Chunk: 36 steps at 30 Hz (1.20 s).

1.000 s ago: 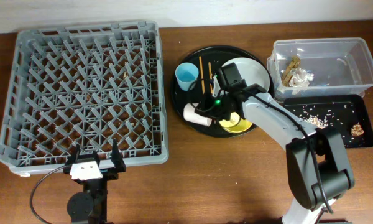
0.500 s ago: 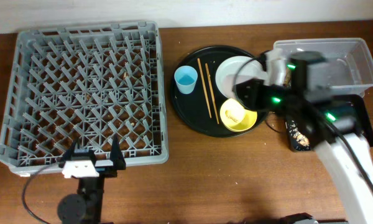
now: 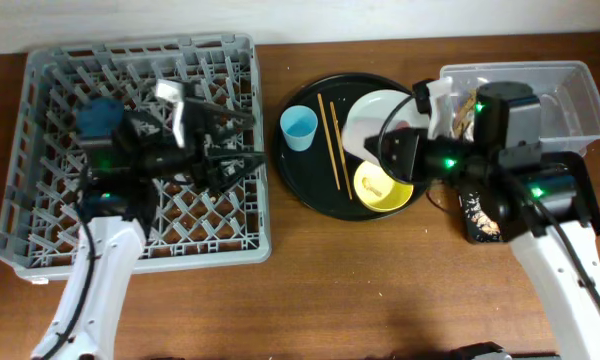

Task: Sort waste into correct bins and load items into the dishwasher rack
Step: 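Hand the pink cup from the right gripper to the left gripper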

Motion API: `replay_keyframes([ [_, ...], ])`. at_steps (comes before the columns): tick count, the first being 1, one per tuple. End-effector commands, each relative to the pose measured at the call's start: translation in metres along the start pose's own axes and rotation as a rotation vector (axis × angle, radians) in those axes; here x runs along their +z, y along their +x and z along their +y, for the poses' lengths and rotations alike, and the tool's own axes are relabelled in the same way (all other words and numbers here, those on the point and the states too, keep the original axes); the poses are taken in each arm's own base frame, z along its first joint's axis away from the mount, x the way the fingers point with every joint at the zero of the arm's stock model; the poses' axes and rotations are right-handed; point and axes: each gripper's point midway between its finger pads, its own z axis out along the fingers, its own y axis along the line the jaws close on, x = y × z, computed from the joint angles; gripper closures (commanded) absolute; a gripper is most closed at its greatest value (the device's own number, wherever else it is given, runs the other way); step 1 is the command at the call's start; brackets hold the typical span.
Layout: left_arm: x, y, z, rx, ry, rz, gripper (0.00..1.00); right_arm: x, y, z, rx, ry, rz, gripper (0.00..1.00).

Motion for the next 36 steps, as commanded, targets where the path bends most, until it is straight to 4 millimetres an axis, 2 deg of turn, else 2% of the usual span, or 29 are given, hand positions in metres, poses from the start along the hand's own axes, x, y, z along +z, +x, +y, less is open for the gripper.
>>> replay_keyframes([
  [1, 0.022, 0.009, -0.031, -0.198, 0.142, 0.076, 0.00, 0.018, 0.007, 0.012, 0.011, -0.183, 0.088, 0.96],
  [3, 0.035, 0.013, -0.040, -0.384, 0.165, 0.114, 0.00, 0.031, 0.008, 0.011, 0.027, -0.262, 0.130, 0.96],
  [4, 0.043, 0.017, -0.049, -0.423, 0.191, 0.140, 0.00, 0.035, 0.007, 0.012, 0.022, -0.302, 0.139, 0.96],
  [7, 0.054, 0.023, -0.058, -0.472, 0.215, 0.170, 0.00, 0.032, 0.001, 0.015, -0.001, -0.329, 0.120, 0.96],
  [9, 0.060, 0.024, -0.059, -0.573, 0.198, 0.180, 0.00, 0.016, -0.004, 0.014, -0.013, -0.398, 0.109, 0.96],
  [11, 0.064, 0.024, -0.057, -0.573, 0.183, 0.171, 0.01, -0.001, -0.014, 0.003, 0.001, -0.419, 0.073, 0.96],
  [13, 0.067, 0.021, -0.046, -0.578, 0.124, 0.130, 0.01, -0.017, -0.022, -0.004, 0.018, -0.447, 0.048, 0.96],
  [15, 0.068, 0.026, -0.024, -0.658, 0.008, 0.088, 0.01, -0.011, -0.015, 0.000, 0.012, -0.462, 0.070, 0.96],
  [17, 0.067, 0.044, -0.003, -0.790, -0.114, 0.086, 0.01, -0.002, -0.005, 0.006, -0.008, -0.482, 0.098, 0.96],
  [21, 0.070, 0.059, 0.011, -0.864, -0.126, 0.113, 0.01, 0.016, 0.011, 0.021, -0.039, -0.524, 0.154, 0.96],
  [24, 0.073, 0.054, -0.001, -0.834, -0.020, 0.142, 0.00, 0.039, 0.024, 0.035, -0.078, -0.577, 0.210, 0.96],
  [26, 0.073, 0.055, -0.003, -0.840, -0.007, 0.151, 0.01, 0.049, 0.030, 0.039, -0.087, -0.597, 0.235, 0.96],
  [28, 0.073, 0.051, -0.012, -0.803, 0.058, 0.170, 0.07, 0.057, 0.034, 0.038, -0.081, -0.605, 0.254, 0.96],
  [31, 0.072, 0.049, -0.018, -0.768, 0.104, 0.184, 0.21, 0.057, 0.035, 0.042, -0.092, -0.640, 0.261, 0.96],
  [33, 0.072, 0.049, -0.020, -0.765, 0.112, 0.189, 0.25, 0.055, 0.036, 0.043, -0.095, -0.652, 0.264, 0.96],
  [36, 0.062, 0.041, -0.023, -0.712, 0.153, 0.185, 0.24, 0.049, 0.038, 0.050, -0.111, -0.706, 0.274, 0.96],
])
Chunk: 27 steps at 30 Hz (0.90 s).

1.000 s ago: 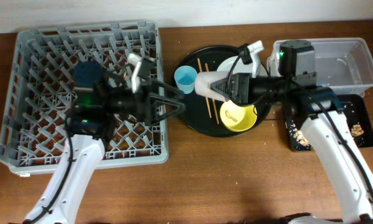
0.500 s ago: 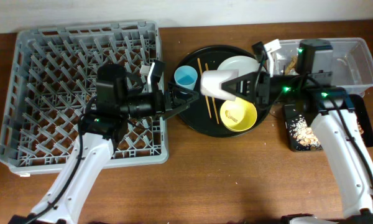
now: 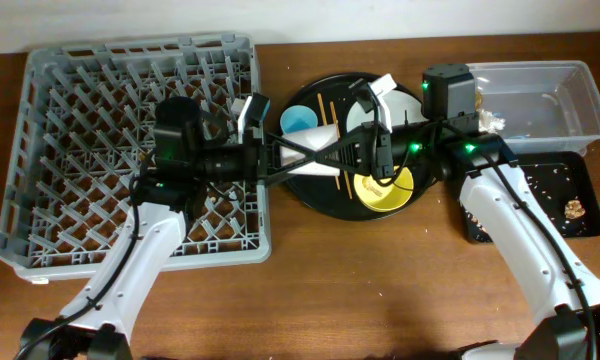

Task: Sort waste into correct bins and load items into the dishwasher rack
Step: 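Hand the pink cup from the right gripper to the left gripper, then place the pink cup upside down in the rack with the left gripper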

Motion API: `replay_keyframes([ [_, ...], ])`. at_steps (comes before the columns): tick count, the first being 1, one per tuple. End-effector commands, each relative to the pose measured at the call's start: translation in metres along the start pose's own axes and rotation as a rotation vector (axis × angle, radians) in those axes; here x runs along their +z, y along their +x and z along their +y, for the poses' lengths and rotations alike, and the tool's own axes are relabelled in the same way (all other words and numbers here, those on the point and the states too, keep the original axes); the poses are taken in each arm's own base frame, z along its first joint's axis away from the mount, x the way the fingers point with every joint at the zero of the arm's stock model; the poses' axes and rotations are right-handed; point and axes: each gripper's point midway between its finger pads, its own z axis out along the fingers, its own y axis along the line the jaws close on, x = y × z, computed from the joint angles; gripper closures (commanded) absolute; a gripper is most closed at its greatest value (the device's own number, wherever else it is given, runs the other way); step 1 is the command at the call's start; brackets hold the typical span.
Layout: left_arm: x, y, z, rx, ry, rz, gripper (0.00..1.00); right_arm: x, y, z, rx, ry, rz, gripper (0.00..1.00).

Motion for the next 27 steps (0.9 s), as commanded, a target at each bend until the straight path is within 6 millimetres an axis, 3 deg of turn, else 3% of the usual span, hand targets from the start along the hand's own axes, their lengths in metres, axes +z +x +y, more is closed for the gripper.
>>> replay_keyframes([
  [1, -0.009, 0.006, -0.020, 0.096, 0.074, 0.064, 0.24, 0.006, 0.007, 0.001, 0.008, -0.045, 0.026, 0.96],
  [6, -0.023, -0.001, -0.022, 0.138, 0.080, 0.043, 0.24, 0.006, 0.007, 0.003, 0.008, -0.055, 0.028, 0.96],
  [16, -0.022, 0.001, -0.023, 0.148, 0.086, 0.051, 0.35, 0.013, 0.006, 0.001, -0.021, -0.033, 0.031, 0.96],
  [17, -0.022, 0.000, -0.023, 0.149, 0.086, 0.051, 0.49, 0.013, 0.006, 0.001, -0.022, -0.033, 0.031, 0.92],
  [18, -0.023, 0.000, -0.023, 0.149, 0.086, 0.051, 0.55, 0.013, 0.006, 0.000, -0.022, -0.032, 0.030, 0.80],
  [20, -0.023, 0.000, -0.023, 0.168, 0.086, 0.050, 0.62, 0.013, 0.004, -0.003, -0.025, -0.013, 0.023, 0.40],
  [21, -0.023, -0.001, -0.023, 0.176, 0.085, 0.045, 0.62, 0.011, 0.003, -0.004, -0.029, -0.009, 0.018, 0.26],
  [23, -0.028, -0.007, -0.027, 0.238, 0.083, 0.022, 0.63, -0.005, -0.004, -0.011, -0.027, 0.020, -0.018, 0.19],
  [25, -0.036, -0.014, -0.030, 0.296, 0.078, -0.006, 0.69, -0.022, -0.011, -0.019, -0.022, 0.053, -0.057, 0.19],
  [27, -0.053, -0.029, -0.027, 0.331, 0.046, -0.078, 0.73, -0.054, -0.021, -0.032, -0.005, 0.114, -0.127, 0.13],
])
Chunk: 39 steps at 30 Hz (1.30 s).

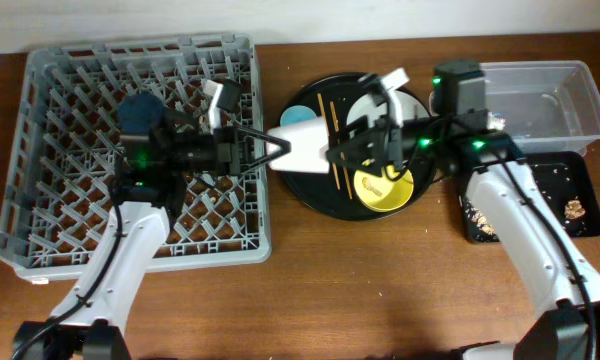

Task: Sort waste into correct bins and load items into the dishwasher rack
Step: 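Place the pink cup upside down in the rack with the left gripper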

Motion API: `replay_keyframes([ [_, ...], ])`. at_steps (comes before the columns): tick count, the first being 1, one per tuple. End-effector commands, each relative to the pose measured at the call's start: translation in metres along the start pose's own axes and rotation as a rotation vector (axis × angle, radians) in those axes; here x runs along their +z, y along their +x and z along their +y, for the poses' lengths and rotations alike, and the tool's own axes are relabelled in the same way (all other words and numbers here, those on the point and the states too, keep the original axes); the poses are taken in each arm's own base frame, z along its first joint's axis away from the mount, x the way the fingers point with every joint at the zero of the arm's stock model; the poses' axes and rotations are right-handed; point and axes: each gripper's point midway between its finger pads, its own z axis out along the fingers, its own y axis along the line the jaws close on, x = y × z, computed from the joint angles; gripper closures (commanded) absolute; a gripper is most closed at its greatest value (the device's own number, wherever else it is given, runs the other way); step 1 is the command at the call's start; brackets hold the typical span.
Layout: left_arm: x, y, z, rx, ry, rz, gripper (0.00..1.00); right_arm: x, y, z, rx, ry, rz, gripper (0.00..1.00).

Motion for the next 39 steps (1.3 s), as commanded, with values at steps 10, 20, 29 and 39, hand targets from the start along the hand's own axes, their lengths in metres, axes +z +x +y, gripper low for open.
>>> replay_keyframes([
  [10, -0.117, -0.060, 0.102, -0.055, -1.028, -0.340, 0.75, -0.057, 0.018, -0.087, 0.194, 0.461, -0.073, 0.01],
  [20, -0.133, 0.086, 0.097, -0.427, -1.490, 0.291, 0.77, -0.070, 0.041, -0.108, 0.281, 0.618, -0.027, 0.01],
  [29, -0.111, 0.060, 0.143, -0.301, -1.493, 0.238, 0.81, -0.070, 0.044, -0.107, 0.296, 0.617, -0.021, 0.01],
  [39, -0.108, 0.087, 0.206, -0.398, -1.525, 0.397, 0.06, -0.070, 0.046, -0.108, 0.306, 0.624, -0.016, 0.01],
])
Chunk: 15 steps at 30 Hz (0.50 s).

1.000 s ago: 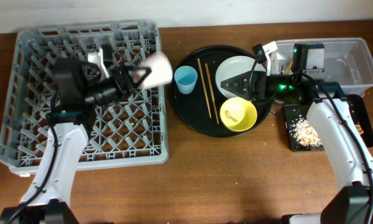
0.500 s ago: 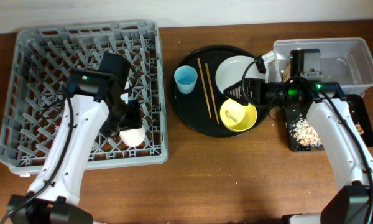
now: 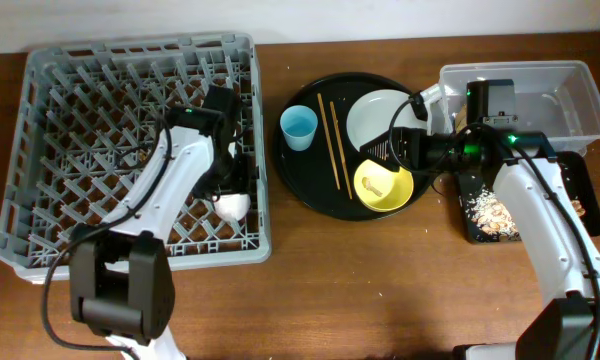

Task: Sort waste into correct bins and load items into the dishwasher rack
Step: 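Place the pink cup upside down in the rack with the left gripper, then grasp the blue cup with the right gripper and pass it to the left gripper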

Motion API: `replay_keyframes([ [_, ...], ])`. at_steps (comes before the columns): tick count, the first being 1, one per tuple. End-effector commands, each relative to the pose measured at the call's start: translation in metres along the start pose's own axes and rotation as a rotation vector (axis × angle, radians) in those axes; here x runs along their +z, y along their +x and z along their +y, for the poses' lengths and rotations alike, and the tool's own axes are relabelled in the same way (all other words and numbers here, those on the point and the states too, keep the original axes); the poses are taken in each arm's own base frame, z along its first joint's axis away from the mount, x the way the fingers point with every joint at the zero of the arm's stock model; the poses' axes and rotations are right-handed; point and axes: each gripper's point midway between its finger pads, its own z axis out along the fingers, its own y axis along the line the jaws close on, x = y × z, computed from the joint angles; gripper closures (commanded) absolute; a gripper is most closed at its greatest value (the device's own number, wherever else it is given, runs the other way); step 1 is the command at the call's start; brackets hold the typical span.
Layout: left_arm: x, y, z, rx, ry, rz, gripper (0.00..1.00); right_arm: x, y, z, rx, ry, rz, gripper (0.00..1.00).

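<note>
A white cup (image 3: pixel 233 205) sits low in the grey dishwasher rack (image 3: pixel 50 150), by its right wall. My left gripper (image 3: pixel 232 192) points down onto the cup, shut on it. On the round black tray (image 3: pixel 310 195) are a blue cup (image 3: pixel 298 127), a pair of chopsticks (image 3: pixel 330 140), a white plate (image 3: pixel 378 112) and a yellow bowl (image 3: pixel 383 186) holding a few scraps. My right gripper (image 3: pixel 378 150) hovers open between plate and bowl, holding nothing.
A clear plastic bin (image 3: pixel 555 95) stands at the back right, partly hidden by my right arm. In front of it lies a black bin (image 3: pixel 490 215) with food scraps. Bare wooden table (image 3: pixel 380 290) runs along the front.
My left gripper held the white cup at the tray's left edge; now it is down in the rack's right side with it. My right gripper has drawn back right, off the chopsticks.
First my left gripper was over the rack and my right one by the yellow bowl. Then both met over the tray, the left one on a white cup. It then held the cup at the tray's left edge, and now in the rack.
</note>
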Motion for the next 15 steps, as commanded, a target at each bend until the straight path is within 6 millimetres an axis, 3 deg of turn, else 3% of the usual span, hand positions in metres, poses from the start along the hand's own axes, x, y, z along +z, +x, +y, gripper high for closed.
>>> replay_keyframes([
  [1, -0.008, -0.013, -0.002, 0.010, 0.003, -0.042, 0.04, 0.000, 0.001, -0.002, -0.014, 0.009, 0.001, 0.01],
  [3, -0.032, -0.026, -0.006, 0.020, 0.016, -0.089, 0.04, 0.000, 0.001, -0.002, -0.014, 0.009, 0.001, 0.01],
  [6, -0.092, -0.054, -0.015, 0.050, 0.056, -0.218, 0.04, 0.001, -0.005, -0.001, -0.034, 0.007, -0.017, 0.04],
  [9, -0.128, -0.071, -0.024, 0.050, 0.111, -0.317, 0.04, 0.003, -0.044, -0.013, -0.028, 0.264, -0.152, 0.14],
  [12, -0.131, -0.078, -0.014, 0.028, 0.091, -0.343, 0.04, 0.015, -0.084, 0.024, -0.147, 0.459, -0.244, 0.14],
  [13, -0.131, -0.081, -0.006, 0.014, 0.066, -0.350, 0.03, 0.030, -0.094, 0.029, -0.169, 0.493, -0.237, 0.14],
  [15, -0.131, -0.084, 0.007, -0.015, 0.053, -0.351, 0.03, 0.070, -0.105, 0.018, -0.157, 0.548, -0.173, 0.14],
])
